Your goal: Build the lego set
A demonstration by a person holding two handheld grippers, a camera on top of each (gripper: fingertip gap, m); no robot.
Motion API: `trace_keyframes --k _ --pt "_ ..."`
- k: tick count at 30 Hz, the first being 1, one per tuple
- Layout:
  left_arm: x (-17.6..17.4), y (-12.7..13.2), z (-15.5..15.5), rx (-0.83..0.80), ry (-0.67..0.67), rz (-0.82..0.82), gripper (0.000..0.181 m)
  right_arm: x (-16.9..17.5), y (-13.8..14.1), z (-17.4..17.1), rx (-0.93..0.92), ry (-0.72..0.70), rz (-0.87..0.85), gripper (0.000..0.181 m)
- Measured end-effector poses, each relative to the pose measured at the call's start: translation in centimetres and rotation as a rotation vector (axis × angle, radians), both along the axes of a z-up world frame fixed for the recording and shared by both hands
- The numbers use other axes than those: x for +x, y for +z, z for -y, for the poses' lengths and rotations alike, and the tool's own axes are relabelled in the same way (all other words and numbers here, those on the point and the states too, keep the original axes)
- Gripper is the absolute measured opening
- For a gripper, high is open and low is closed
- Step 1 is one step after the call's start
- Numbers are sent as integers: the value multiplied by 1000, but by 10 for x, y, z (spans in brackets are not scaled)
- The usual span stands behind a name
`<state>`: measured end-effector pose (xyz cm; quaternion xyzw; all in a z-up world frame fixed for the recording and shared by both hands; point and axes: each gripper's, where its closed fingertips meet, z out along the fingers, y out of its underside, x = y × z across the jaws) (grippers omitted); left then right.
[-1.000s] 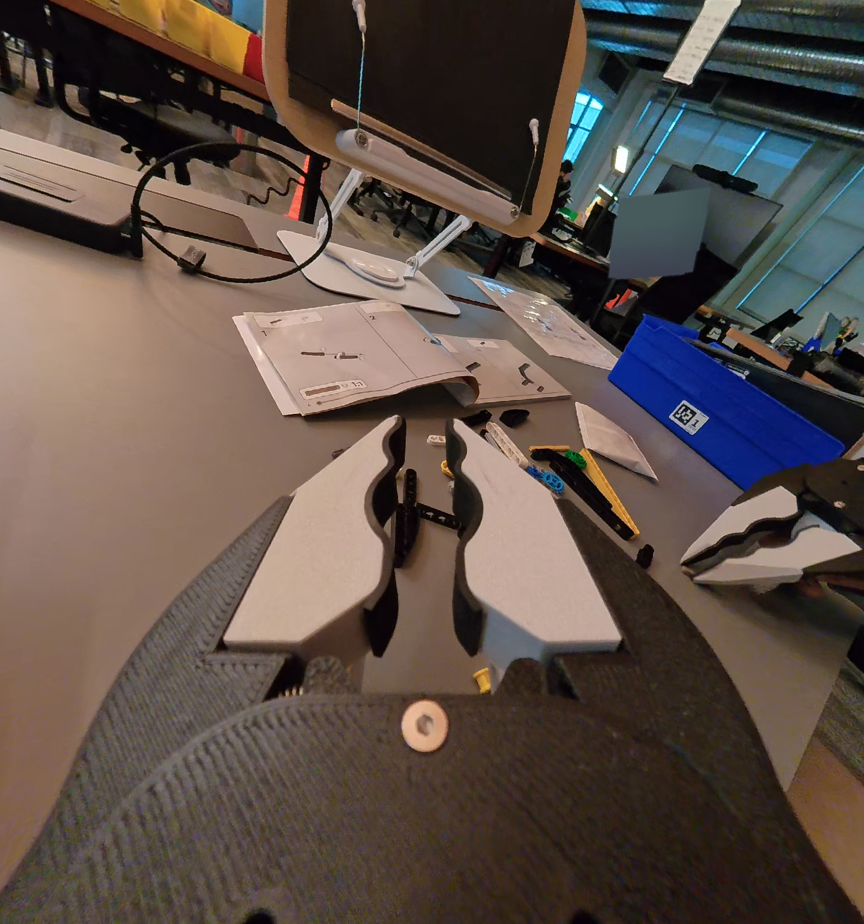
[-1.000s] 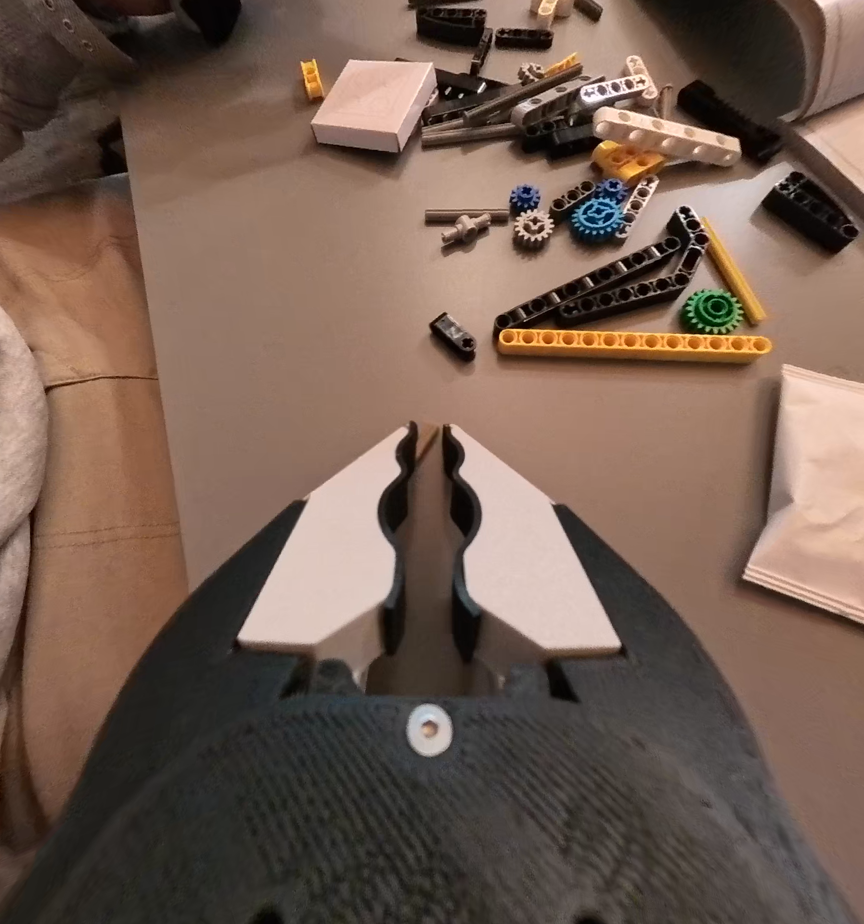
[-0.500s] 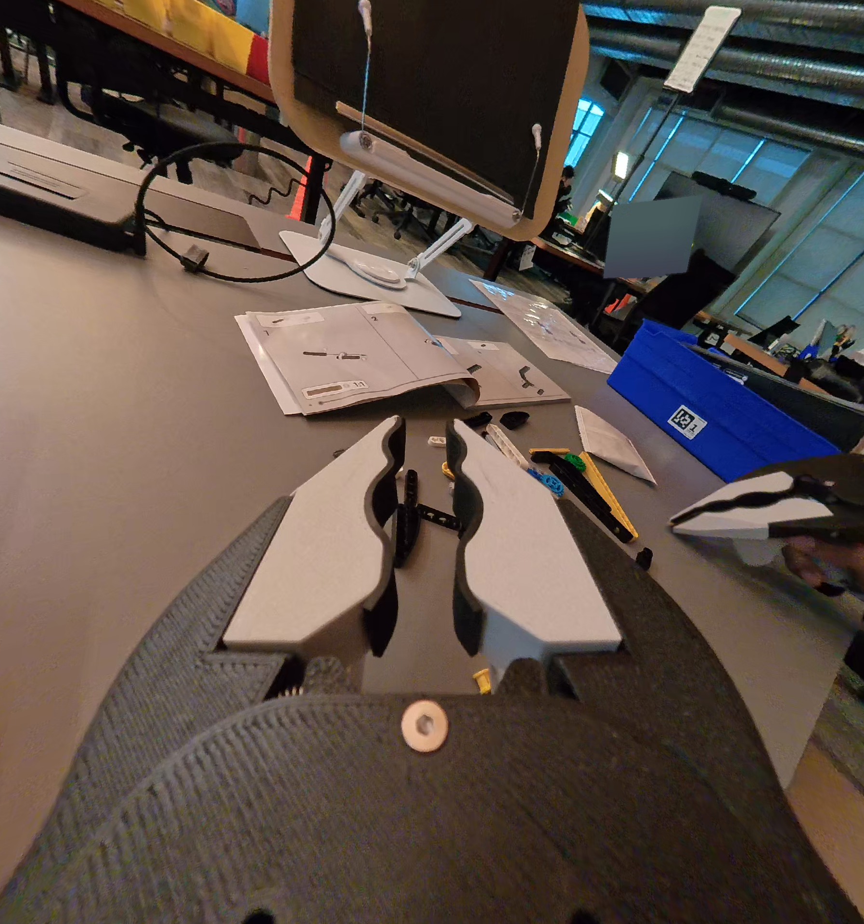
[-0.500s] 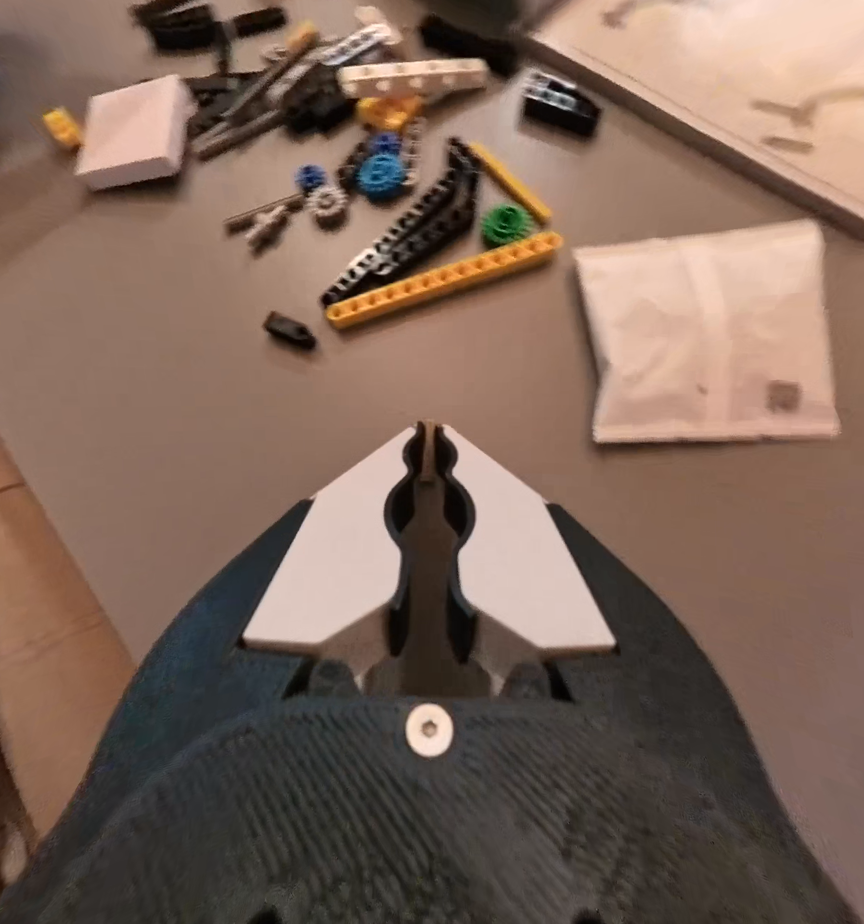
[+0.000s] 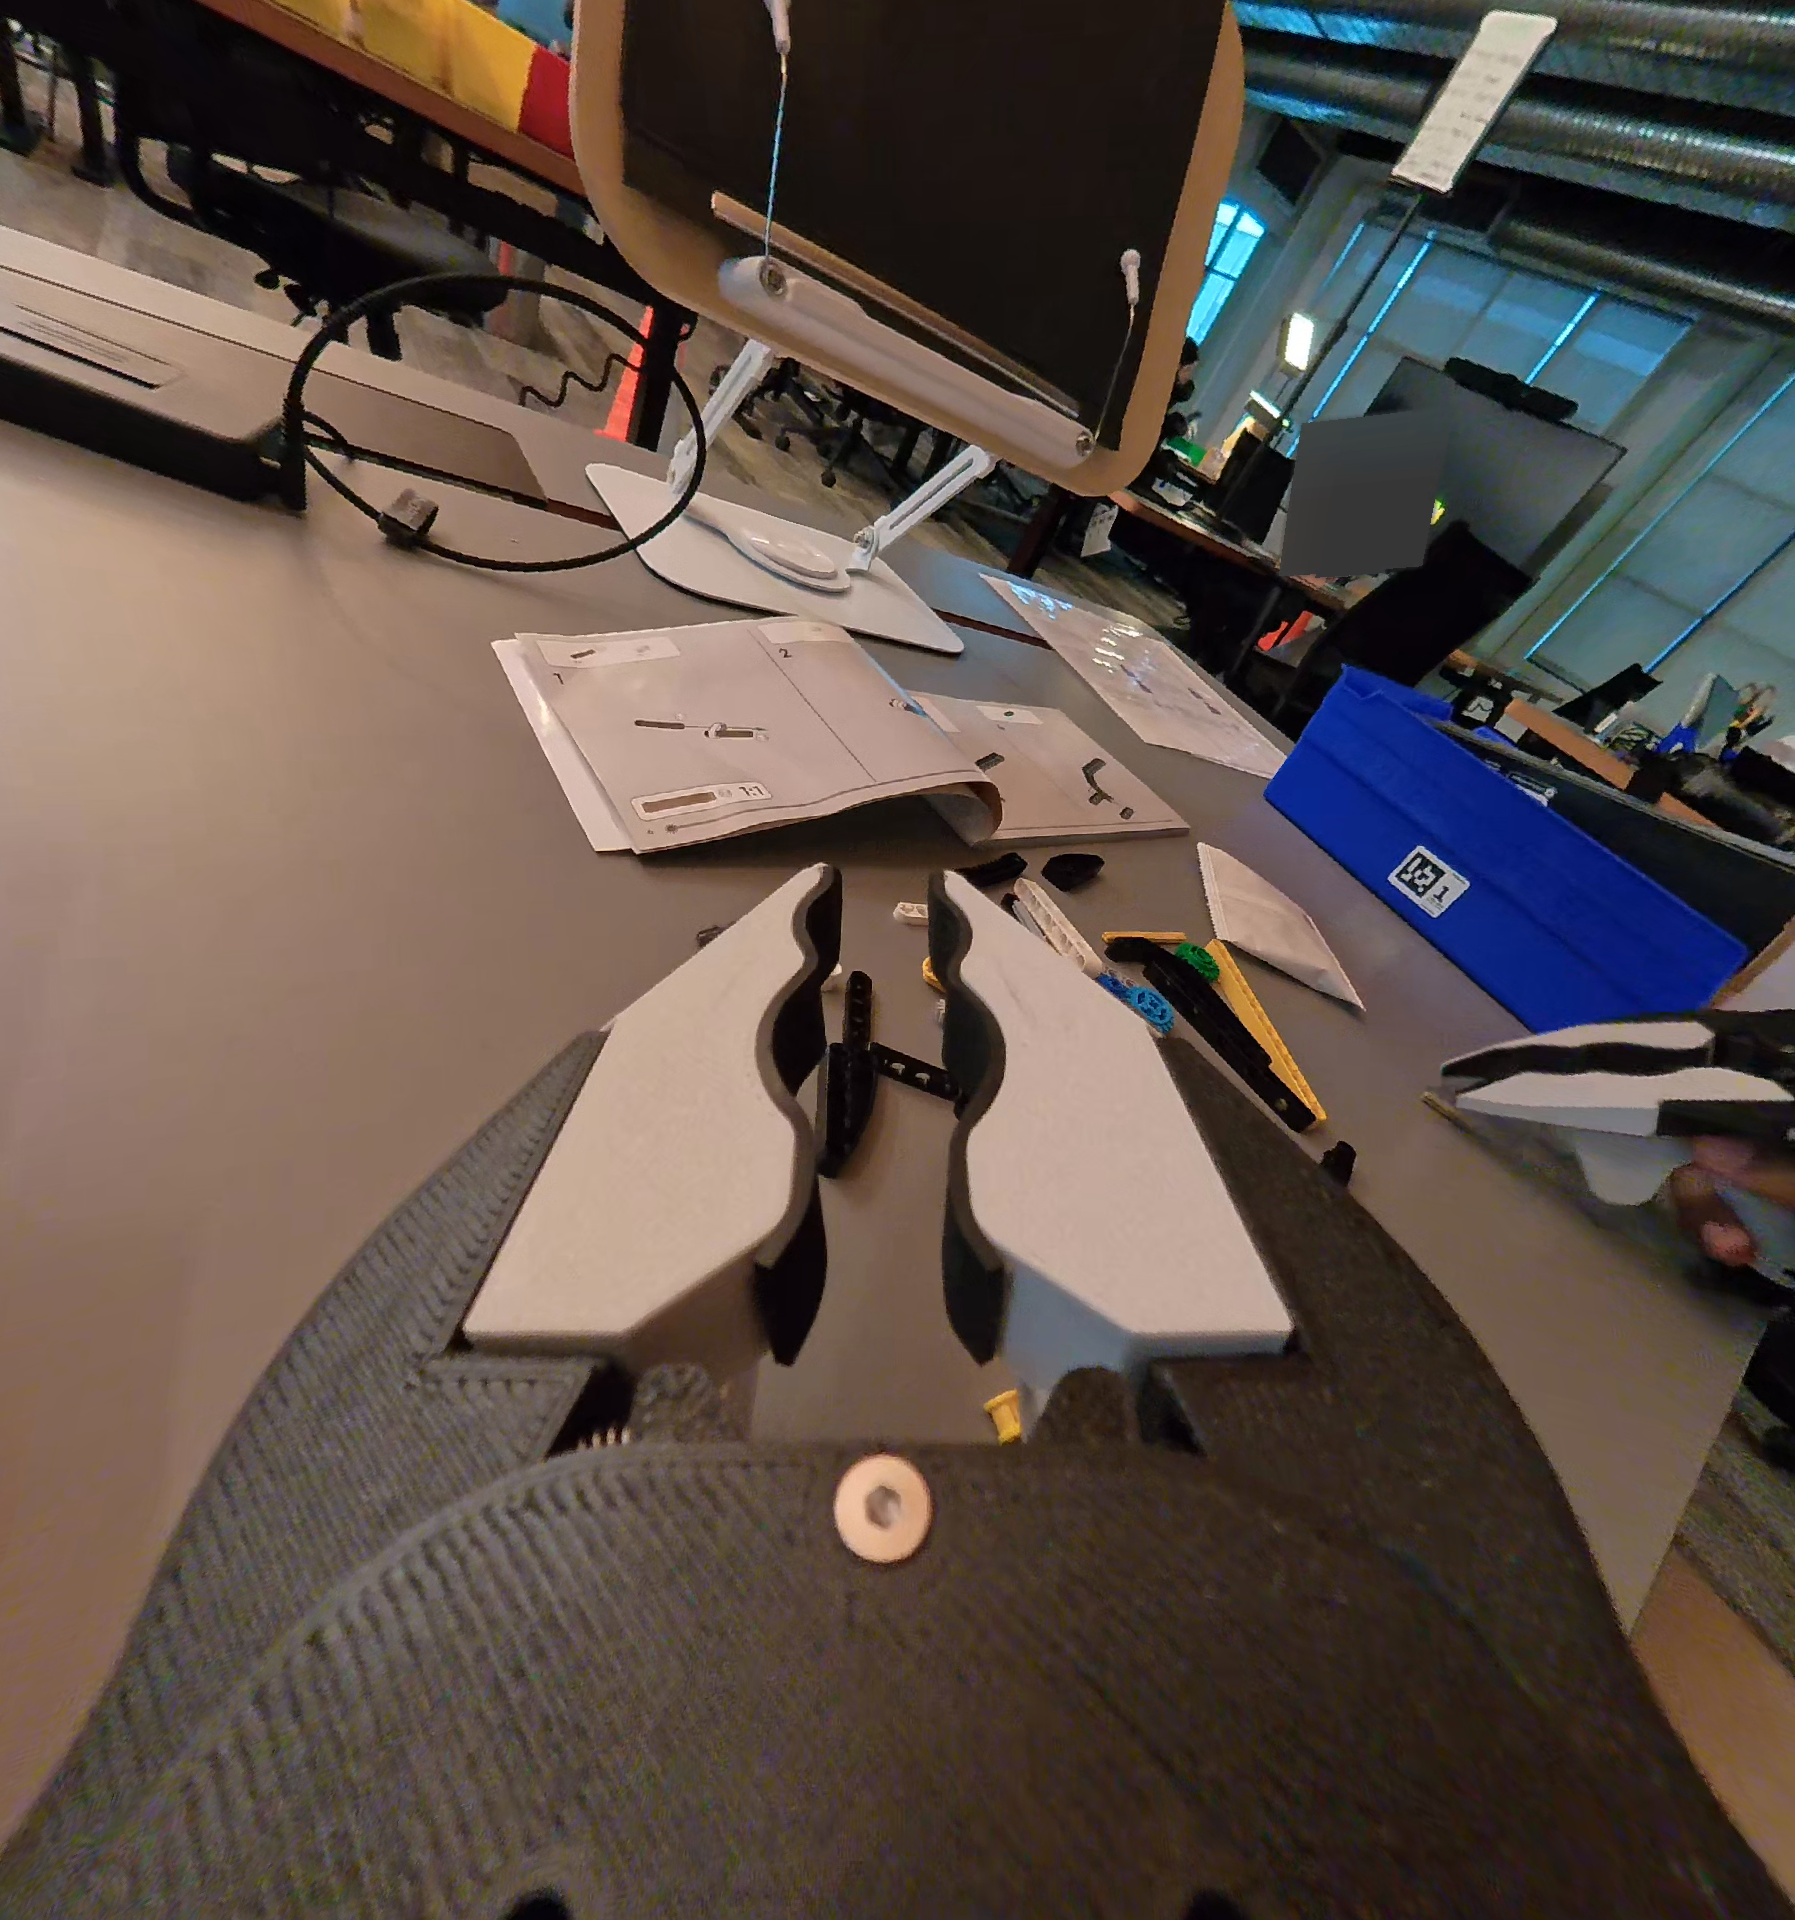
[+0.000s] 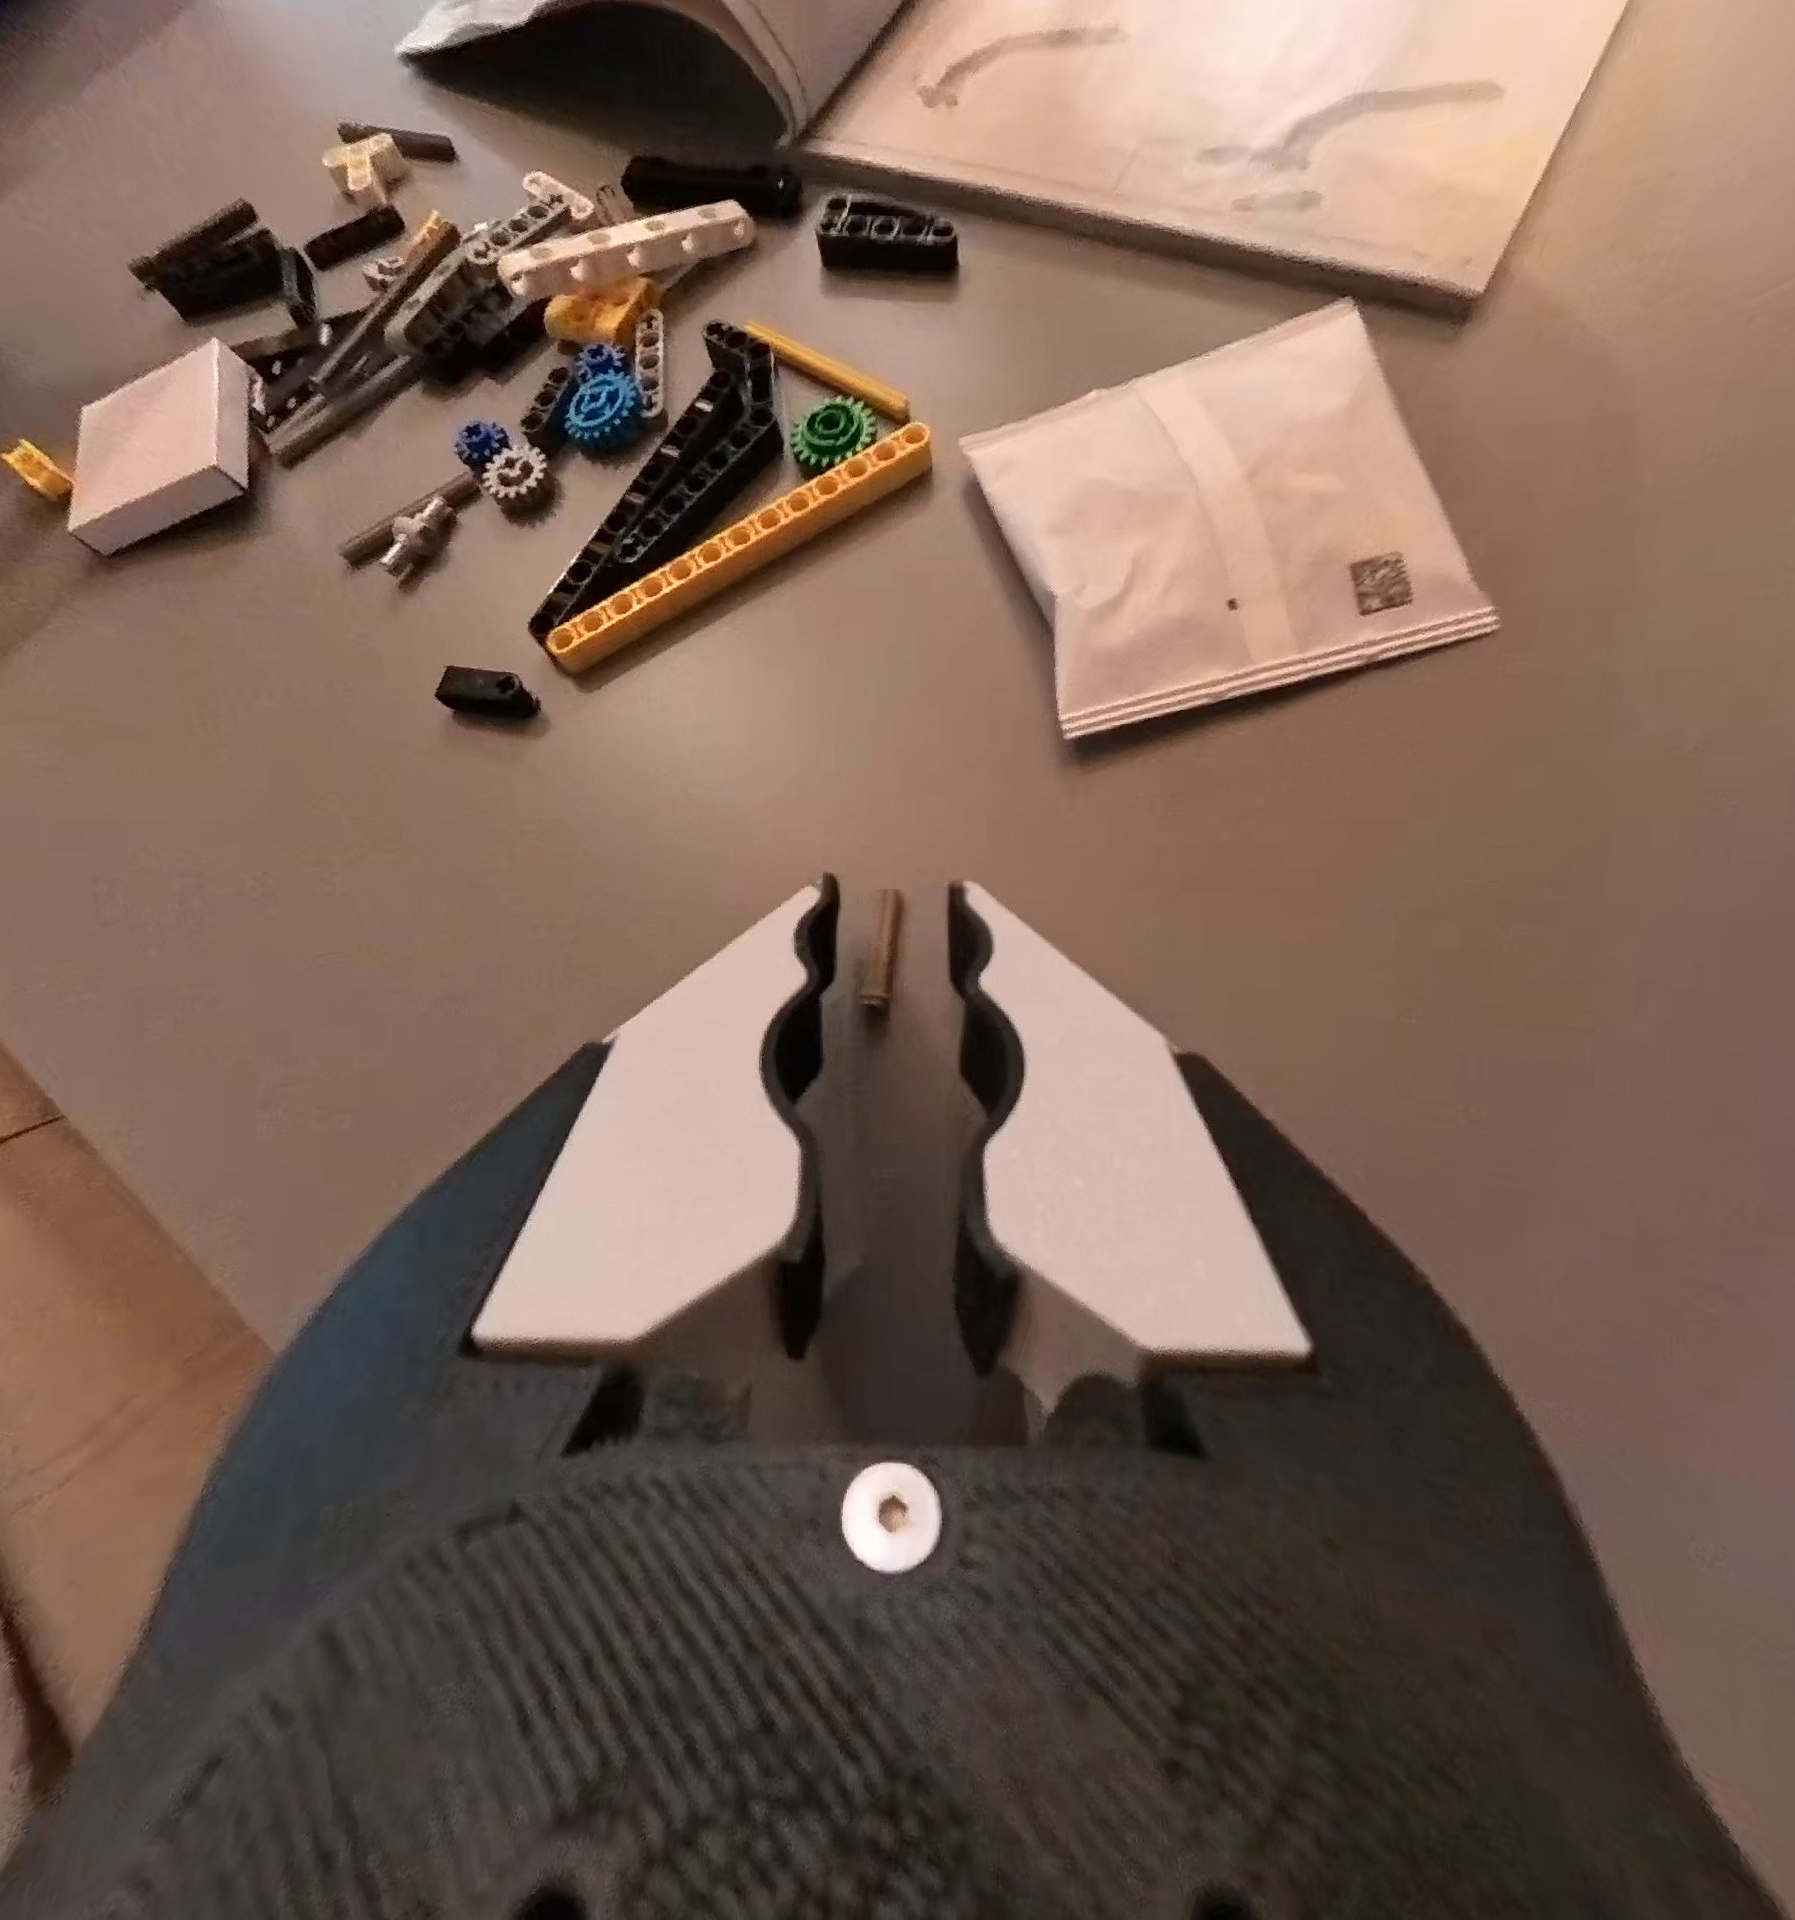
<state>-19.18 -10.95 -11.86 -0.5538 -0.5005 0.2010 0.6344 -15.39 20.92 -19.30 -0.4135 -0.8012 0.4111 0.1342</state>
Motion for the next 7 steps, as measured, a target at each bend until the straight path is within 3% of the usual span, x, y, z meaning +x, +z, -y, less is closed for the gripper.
trace_keyframes --k 1,7 --pt "0 0 0 0 1 -1 13 -1 5 -5 10 -4 -27 21" --pt "0 0 -1 1 -4 1 12 -6 5 -53 97 -110 -33 21"
